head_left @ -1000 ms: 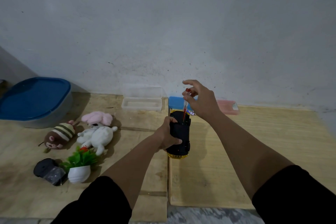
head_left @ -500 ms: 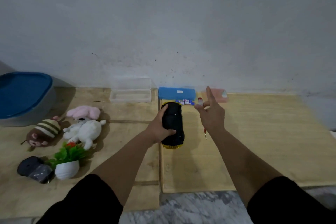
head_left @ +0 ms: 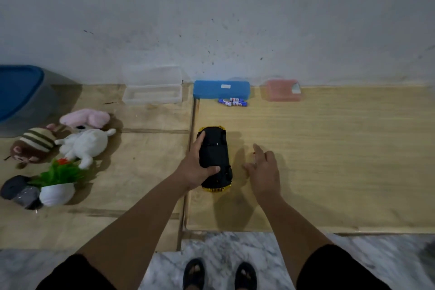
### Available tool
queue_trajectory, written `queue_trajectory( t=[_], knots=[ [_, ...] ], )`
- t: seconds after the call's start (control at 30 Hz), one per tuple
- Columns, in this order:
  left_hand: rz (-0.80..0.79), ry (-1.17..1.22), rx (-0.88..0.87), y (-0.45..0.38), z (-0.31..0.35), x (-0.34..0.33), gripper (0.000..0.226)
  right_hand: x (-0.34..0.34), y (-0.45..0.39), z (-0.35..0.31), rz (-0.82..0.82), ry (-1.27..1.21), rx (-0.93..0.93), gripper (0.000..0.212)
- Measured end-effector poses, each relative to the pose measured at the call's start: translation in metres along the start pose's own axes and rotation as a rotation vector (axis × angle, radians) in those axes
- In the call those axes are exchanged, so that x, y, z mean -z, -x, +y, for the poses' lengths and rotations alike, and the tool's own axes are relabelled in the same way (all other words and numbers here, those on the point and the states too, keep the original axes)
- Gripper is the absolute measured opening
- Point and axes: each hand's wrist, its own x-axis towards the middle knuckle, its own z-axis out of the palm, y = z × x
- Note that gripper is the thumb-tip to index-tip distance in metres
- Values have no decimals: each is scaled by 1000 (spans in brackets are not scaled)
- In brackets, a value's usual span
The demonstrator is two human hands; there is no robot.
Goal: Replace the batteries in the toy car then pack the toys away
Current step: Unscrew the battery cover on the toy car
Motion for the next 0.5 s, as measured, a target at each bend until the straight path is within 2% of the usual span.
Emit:
queue_trajectory(
  t=[0.07, 0.17, 0.27, 0.37, 0.5],
  knots=[
    [13, 0, 8, 2, 0, -6, 100, 5, -3, -1, 42, 65, 28, 53],
    [16, -3, 15, 4, 0, -12, 101, 13, -7, -13, 200, 120, 347, 42],
    [16, -5, 25, 5, 5, -18, 105, 21, -9, -32, 113, 206, 608, 43],
    [14, -9, 19, 4, 13, -24, 105, 28, -8, -46, 44, 324, 663, 48],
    [33, -106, -8, 3, 22, -25, 103, 38, -11, -53, -30, 299, 602, 44]
  ],
)
